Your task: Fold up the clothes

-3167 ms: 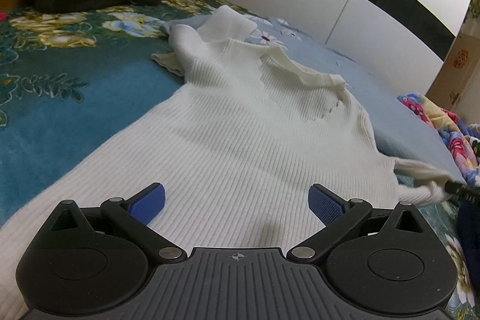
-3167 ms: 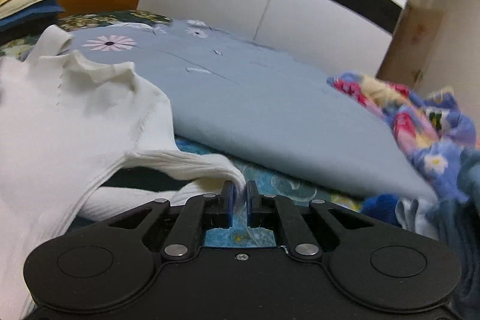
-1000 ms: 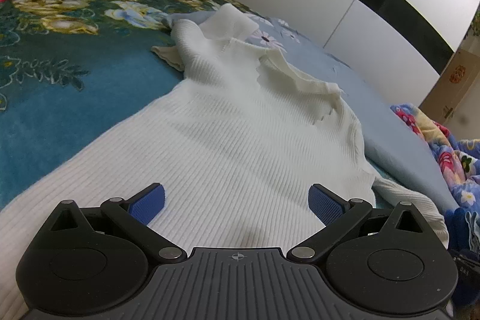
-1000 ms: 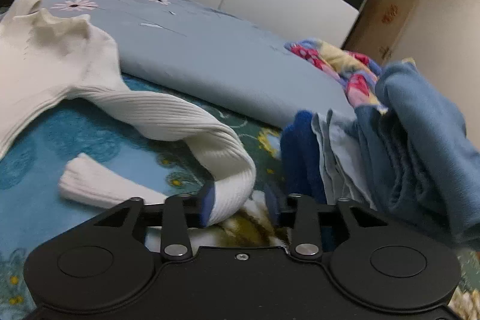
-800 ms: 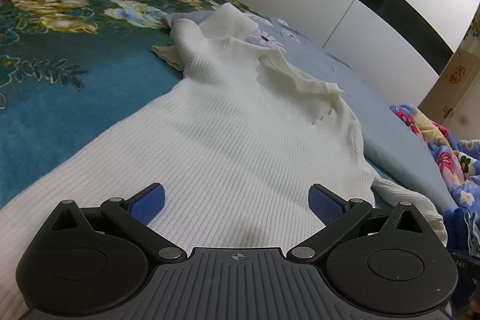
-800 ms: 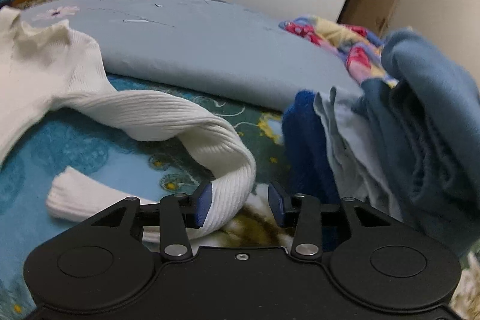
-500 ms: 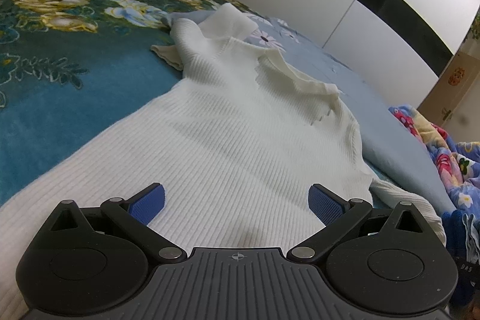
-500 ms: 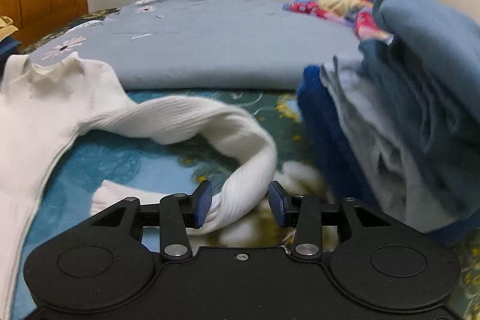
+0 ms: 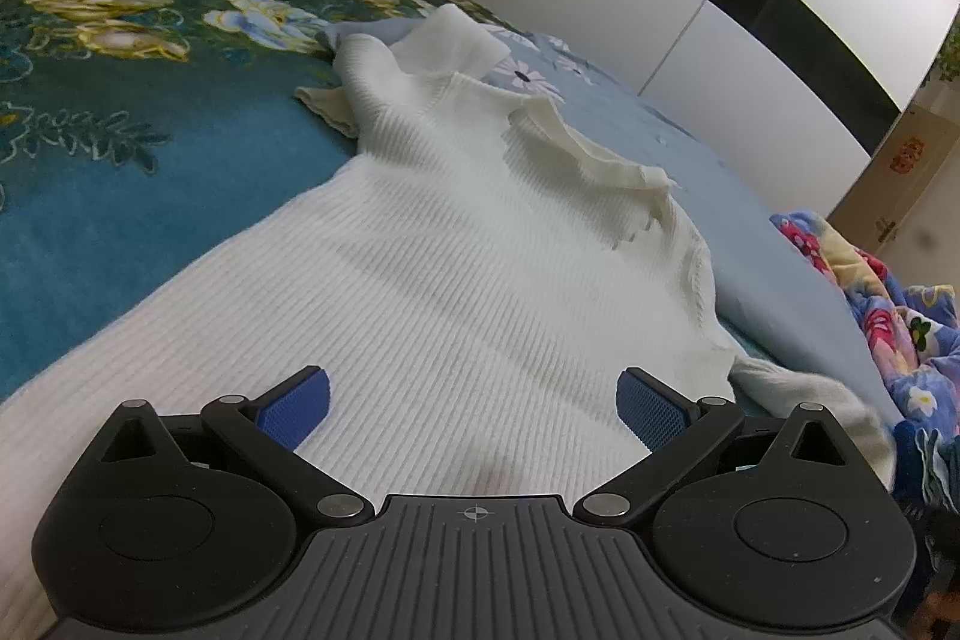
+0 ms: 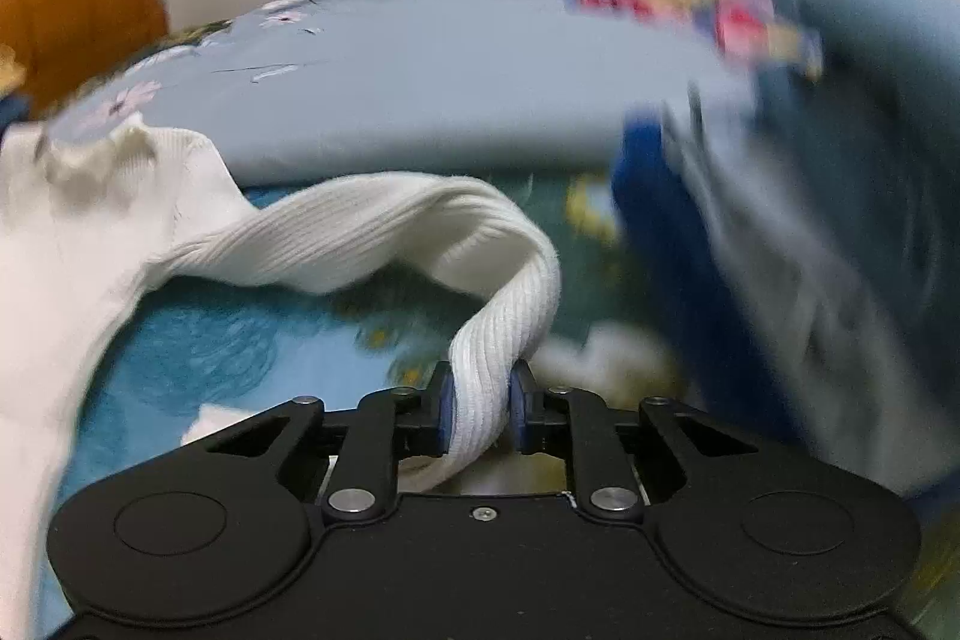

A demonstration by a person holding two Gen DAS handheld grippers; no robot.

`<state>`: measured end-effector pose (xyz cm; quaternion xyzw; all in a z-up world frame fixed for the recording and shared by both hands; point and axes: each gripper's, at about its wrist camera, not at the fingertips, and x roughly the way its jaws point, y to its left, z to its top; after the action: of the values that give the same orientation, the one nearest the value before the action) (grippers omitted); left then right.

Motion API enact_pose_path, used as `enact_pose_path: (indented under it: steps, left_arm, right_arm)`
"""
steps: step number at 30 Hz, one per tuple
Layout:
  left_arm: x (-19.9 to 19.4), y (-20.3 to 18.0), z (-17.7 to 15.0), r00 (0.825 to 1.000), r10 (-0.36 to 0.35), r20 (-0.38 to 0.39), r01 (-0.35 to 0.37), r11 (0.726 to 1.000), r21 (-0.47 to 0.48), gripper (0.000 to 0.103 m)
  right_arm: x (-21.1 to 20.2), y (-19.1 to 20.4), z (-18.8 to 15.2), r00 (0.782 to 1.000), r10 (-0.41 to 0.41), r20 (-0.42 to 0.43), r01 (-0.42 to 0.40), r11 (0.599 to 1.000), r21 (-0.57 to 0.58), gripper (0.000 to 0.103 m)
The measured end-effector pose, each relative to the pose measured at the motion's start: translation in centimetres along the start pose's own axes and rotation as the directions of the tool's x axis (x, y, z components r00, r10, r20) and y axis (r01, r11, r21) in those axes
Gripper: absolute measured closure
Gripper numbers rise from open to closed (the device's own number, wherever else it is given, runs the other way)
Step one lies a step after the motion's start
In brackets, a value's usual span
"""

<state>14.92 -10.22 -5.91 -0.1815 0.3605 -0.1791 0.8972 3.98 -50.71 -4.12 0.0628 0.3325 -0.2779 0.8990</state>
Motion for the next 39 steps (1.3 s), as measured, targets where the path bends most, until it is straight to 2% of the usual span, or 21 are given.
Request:
enact_pose_path:
  steps: [1, 3, 4, 7, 11, 12, 13, 14, 16, 17, 19, 22, 24, 27, 31, 33, 34, 35, 36, 38, 39]
  left_arm:
    - [0.0, 0.0, 0.0, 1.000, -0.001, 0.000, 0.001, 1.000, -0.001, 0.000]
    - [0.0, 0.0, 0.0, 1.000, 0.001, -0.001, -0.001, 1.000, -0.002, 0.000]
    - [0.1, 0.0, 0.0, 1.000, 0.002, -0.001, -0.002, 1.000, -0.003, 0.000]
    - [0.1, -0.2, 0.0, 1.000, -0.002, -0.004, 0.002, 1.000, 0.001, 0.000]
    - [0.1, -0.2, -0.1, 1.000, -0.002, -0.004, 0.002, 1.000, 0.003, 0.000]
    - [0.1, -0.2, -0.1, 1.000, -0.002, -0.005, 0.002, 1.000, 0.004, 0.000]
    - [0.1, -0.3, -0.1, 1.000, -0.001, -0.005, 0.001, 1.000, 0.006, 0.000]
    - [0.1, -0.3, -0.1, 1.000, 0.000, -0.004, 0.000, 1.000, 0.008, 0.000]
    - [0.2, -0.5, -0.2, 1.000, 0.003, -0.004, -0.003, 1.000, 0.016, 0.000]
    - [0.2, -0.6, -0.2, 1.000, 0.002, -0.005, -0.002, 1.000, 0.022, 0.000]
    - [0.3, -1.0, -0.4, 1.000, -0.003, -0.008, 0.004, 0.999, 0.038, 0.000]
    - [0.4, -1.5, -0.7, 1.000, -0.012, -0.015, 0.013, 0.998, 0.065, 0.000]
    - [0.5, -1.8, -0.8, 1.000, -0.017, -0.019, 0.018, 0.997, 0.075, 0.000]
    - [0.6, -2.0, -1.0, 1.000, -0.013, -0.023, 0.015, 0.996, 0.091, 0.000]
    - [0.8, -2.2, -1.0, 1.000, -0.013, -0.027, 0.016, 0.995, 0.097, 0.000]
    - [0.9, -2.2, -1.0, 0.999, -0.016, -0.029, 0.019, 0.995, 0.095, 0.000]
    - [0.9, -2.2, -1.0, 0.999, -0.015, -0.029, 0.018, 0.995, 0.095, 0.000]
    - [0.9, -2.2, -1.0, 0.999, -0.016, -0.029, 0.018, 0.995, 0.095, 0.000]
    - [0.9, -2.2, -1.0, 0.999, -0.016, -0.029, 0.019, 0.995, 0.095, 0.000]
    - [0.9, -2.1, -1.1, 0.999, -0.016, -0.029, 0.019, 0.995, 0.094, 0.000]
    - [0.9, -2.2, -1.1, 0.999, -0.015, -0.029, 0.017, 0.995, 0.096, 0.000]
  right_arm:
    - [-0.7, 0.3, 0.4, 0.997, -0.042, 0.057, 0.046, 0.997, -0.062, 0.086]
    - [-2.2, 0.8, 1.0, 0.977, -0.124, 0.175, 0.157, 0.970, -0.187, 0.086]
    - [-3.0, 1.0, 1.2, 0.960, -0.153, 0.233, 0.211, 0.946, -0.248, 0.087]
    - [-3.7, 1.7, 0.2, 0.943, -0.177, 0.282, 0.292, 0.847, -0.444, 0.086]
    - [-4.5, 1.5, -0.9, 0.965, -0.128, 0.229, 0.222, 0.864, -0.452, 0.081]
    - [-4.7, 1.5, -1.2, 0.970, -0.116, 0.215, 0.204, 0.867, -0.454, 0.077]
    - [-4.9, 1.5, -1.4, 0.974, -0.103, 0.201, 0.186, 0.871, -0.455, 0.065]
    - [-5.1, 1.4, -1.7, 0.978, -0.090, 0.188, 0.168, 0.874, -0.456, 0.060]
    - [-5.5, 1.4, -2.2, 0.985, -0.065, 0.160, 0.132, 0.879, -0.458, 0.057]
    - [-5.7, 1.4, -2.5, 0.988, -0.052, 0.147, 0.114, 0.882, -0.458, 0.049]
    - [-5.9, 1.9, -0.9, 0.984, -0.003, 0.177, 0.085, 0.885, -0.458, 0.042]
    - [-3.9, 3.2, 1.7, 0.985, 0.062, 0.160, 0.023, 0.875, -0.483, 0.043]
    - [-1.8, 3.8, 3.3, 0.989, 0.118, 0.094, -0.059, 0.876, -0.480, 0.045]
    - [1.1, 4.5, 5.1, 0.980, 0.198, -0.003, -0.177, 0.867, -0.466, 0.046]
    - [3.6, 5.9, 5.2, 0.981, 0.188, -0.054, -0.189, 0.845, -0.501, 0.044]
    - [4.6, 5.8, 5.3, 0.976, 0.193, -0.102, -0.218, 0.846, -0.487, 0.047]
    - [5.0, 5.7, 5.2, 0.973, 0.195, -0.121, -0.229, 0.850, -0.475, 0.055]
    - [4.8, 5.6, 5.1, 0.971, 0.205, -0.124, -0.239, 0.858, -0.454, 0.070]
    - [4.6, 5.4, 5.0, 0.968, 0.215, -0.127, -0.249, 0.866, -0.433, 0.075]
    - [3.7, 5.1, 4.2, 0.958, 0.250, -0.140, -0.286, 0.858, -0.427, 0.092]
    - [3.2, 5.0, 3.8, 0.952, 0.267, -0.147, -0.305, 0.853, -0.424, 0.094]
